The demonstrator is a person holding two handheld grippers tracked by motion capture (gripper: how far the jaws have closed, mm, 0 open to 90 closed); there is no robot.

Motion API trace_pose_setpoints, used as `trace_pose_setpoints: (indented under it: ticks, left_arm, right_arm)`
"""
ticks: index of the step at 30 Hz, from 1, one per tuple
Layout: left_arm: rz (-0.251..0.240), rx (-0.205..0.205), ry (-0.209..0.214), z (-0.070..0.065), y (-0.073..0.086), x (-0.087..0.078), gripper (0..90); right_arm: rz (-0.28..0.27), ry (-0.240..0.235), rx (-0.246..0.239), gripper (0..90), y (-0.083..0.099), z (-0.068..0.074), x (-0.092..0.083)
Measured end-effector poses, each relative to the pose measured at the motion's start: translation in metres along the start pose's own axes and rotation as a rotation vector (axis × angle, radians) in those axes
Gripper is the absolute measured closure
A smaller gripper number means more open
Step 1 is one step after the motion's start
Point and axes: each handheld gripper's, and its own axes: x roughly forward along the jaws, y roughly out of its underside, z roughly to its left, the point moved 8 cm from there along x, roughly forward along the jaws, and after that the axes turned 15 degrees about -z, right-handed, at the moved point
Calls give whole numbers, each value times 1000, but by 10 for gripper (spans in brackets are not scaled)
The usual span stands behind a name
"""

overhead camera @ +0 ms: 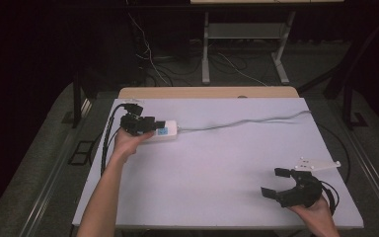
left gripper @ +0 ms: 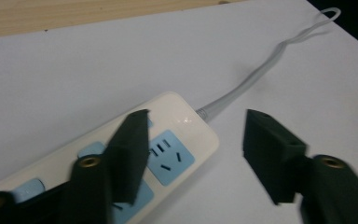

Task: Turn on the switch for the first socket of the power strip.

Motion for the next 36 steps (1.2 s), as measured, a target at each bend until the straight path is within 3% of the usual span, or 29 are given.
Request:
trace_pose_setpoints:
  ticks: [6,9,20,36]
  left_arm:
    - [-12,-17,35,-8,5,-13,138]
    - [-5,-23,90,-19,7,-18,4]
    - [-29,40,103,-48,14,-38,0]
    - [-57,100,149,-84,40,-64,0]
  right_arm:
    - [-3,-2,-1,6,0,1,0]
    - [-3,-3,-1,6,0,1,0]
    - [-8,2,2,6,-1,1,-1]
    - [-13,3,4,6,-2,1,-2]
